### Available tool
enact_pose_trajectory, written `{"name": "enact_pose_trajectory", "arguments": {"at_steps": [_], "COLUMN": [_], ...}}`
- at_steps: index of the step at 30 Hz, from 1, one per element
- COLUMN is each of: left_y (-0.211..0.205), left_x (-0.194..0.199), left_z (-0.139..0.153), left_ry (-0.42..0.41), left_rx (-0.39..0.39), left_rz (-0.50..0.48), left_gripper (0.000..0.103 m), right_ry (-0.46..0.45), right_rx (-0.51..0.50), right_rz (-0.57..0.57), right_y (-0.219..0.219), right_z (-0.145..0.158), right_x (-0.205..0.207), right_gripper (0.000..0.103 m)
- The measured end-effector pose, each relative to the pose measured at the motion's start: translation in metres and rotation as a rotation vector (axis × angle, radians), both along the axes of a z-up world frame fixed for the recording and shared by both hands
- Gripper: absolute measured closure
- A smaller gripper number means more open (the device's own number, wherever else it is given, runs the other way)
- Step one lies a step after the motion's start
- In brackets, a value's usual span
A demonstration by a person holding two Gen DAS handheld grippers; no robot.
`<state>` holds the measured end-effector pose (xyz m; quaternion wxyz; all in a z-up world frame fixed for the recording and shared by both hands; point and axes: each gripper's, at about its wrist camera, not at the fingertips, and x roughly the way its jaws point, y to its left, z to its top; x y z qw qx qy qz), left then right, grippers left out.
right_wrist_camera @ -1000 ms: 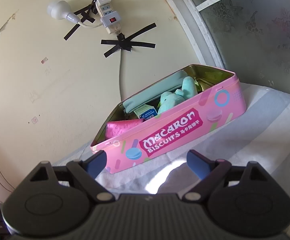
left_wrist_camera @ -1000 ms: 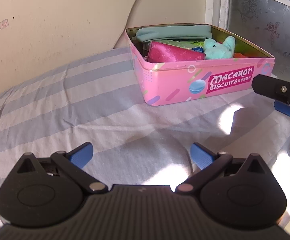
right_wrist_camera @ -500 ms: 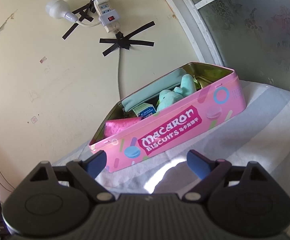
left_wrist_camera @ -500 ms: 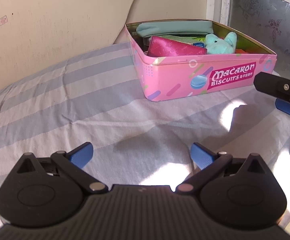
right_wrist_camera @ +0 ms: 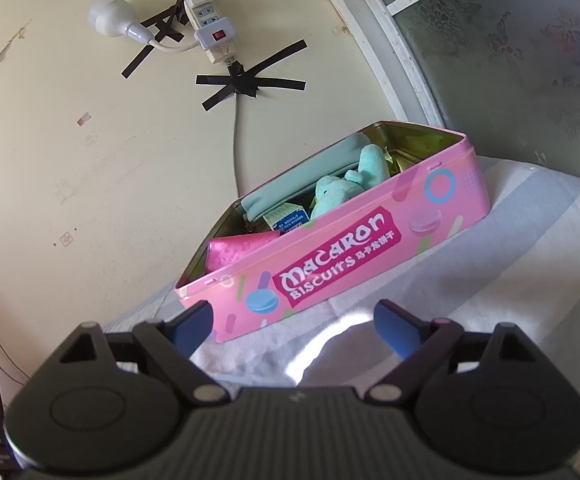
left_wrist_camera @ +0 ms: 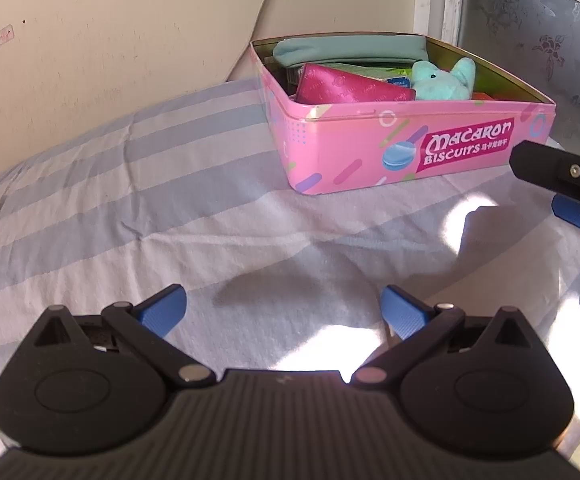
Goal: Organize objects
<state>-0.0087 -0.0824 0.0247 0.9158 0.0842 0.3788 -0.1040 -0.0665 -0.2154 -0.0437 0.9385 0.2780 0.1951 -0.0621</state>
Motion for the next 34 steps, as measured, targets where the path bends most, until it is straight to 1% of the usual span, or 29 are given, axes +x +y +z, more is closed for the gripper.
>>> {"name": "enact_pose_trajectory", "arguments": {"at_steps": [23, 29, 34], "left_y": [0.0004, 0.0024, 0.0055], "left_x": [-0.0005, -0.0002, -0.0007], "left_z": [-0.0042, -0.0042, 0.0006], "left_ry": [0.01, 0.018, -0.008], "left_rx": [-0.001, -0.015, -0.016], "left_rz": [0.0, 0.001, -0.015], "left_gripper": [0.0, 0.0, 0.0], "right_ry": [0.005, 0.007, 0.009], "right_rx": [0.003, 0.004, 0.003], "right_rz": [-0.008, -0.01, -0.011], "right_y": [0.0038, 0.0053, 0.0056], "right_z": [-0.0031, -0.005, -0.0045], "right_x": [-0.0015, -0.0017, -0.0015], "right_gripper": [0.012, 0.012, 0.011]}}
